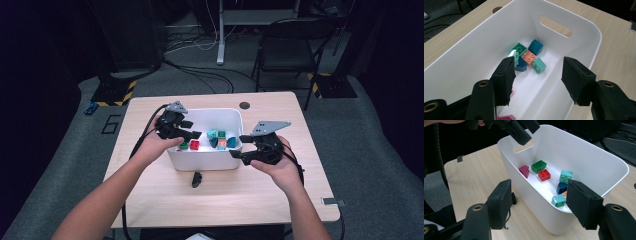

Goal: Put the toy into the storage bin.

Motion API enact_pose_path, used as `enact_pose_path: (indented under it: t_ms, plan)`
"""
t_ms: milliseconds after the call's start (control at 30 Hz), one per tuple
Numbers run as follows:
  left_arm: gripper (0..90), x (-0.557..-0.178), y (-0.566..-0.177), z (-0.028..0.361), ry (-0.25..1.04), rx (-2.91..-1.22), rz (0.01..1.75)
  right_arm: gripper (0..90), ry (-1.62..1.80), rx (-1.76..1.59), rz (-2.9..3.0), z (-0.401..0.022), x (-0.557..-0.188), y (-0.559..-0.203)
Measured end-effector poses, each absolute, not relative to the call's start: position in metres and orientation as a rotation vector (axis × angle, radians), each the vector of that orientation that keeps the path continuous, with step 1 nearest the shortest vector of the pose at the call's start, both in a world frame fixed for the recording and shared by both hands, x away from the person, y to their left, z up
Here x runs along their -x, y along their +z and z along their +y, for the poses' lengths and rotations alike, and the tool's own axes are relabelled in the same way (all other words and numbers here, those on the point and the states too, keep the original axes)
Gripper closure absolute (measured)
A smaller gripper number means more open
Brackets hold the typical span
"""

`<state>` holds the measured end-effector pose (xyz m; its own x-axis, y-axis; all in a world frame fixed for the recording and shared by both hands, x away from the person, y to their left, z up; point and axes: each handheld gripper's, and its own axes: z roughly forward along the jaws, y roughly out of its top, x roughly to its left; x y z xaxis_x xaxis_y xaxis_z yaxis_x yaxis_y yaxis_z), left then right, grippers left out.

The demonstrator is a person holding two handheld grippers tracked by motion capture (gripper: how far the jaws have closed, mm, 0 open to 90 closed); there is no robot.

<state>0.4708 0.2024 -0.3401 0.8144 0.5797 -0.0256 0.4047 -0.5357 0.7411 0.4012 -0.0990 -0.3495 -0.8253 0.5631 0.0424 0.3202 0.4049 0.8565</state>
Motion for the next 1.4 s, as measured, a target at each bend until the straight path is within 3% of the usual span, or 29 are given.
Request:
enact_pose_path:
  t_ms: [533, 1400]
  plan:
    - [43.7, -0.424, -0.345, 0.223, 0.271, -2.189, 0.678, 36.7, 1.377, -0.785, 2.416, -0.098, -0.401, -0.351]
    - [40.3, -0.386, -0.421, 0.223, 0.228, -2.187, 0.756, 36.6, 1.375, -0.773, 2.415, -0.096, -0.400, -0.350]
